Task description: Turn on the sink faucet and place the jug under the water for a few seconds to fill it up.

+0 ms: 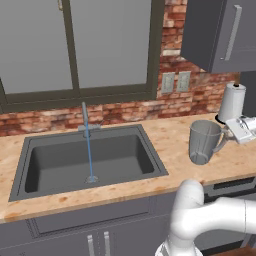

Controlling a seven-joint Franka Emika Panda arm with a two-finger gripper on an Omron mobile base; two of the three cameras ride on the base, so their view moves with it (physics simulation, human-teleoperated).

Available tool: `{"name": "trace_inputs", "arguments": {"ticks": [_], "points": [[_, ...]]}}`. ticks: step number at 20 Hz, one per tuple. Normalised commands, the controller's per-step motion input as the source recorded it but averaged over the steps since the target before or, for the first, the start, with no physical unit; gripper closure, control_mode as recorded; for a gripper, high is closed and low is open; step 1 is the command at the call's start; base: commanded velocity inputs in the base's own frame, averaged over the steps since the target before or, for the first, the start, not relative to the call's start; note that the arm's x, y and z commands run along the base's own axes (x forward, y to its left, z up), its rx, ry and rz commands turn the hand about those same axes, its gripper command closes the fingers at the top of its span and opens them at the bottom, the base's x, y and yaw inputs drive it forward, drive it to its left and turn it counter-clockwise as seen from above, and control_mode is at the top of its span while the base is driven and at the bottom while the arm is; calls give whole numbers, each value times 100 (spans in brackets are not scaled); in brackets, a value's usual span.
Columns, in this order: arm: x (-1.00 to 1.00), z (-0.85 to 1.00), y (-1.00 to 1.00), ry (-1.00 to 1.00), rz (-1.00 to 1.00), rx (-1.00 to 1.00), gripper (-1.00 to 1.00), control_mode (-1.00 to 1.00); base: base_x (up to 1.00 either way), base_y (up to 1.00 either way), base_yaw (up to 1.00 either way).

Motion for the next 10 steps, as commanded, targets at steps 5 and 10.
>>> {"name": "trace_inputs", "arguments": {"ticks": [5, 10], "points": [[2, -5, 4, 1, 6, 0, 100, -100, 0, 0, 0], [0, -2, 13, 5, 5, 0, 100, -100, 0, 0, 0]]}}
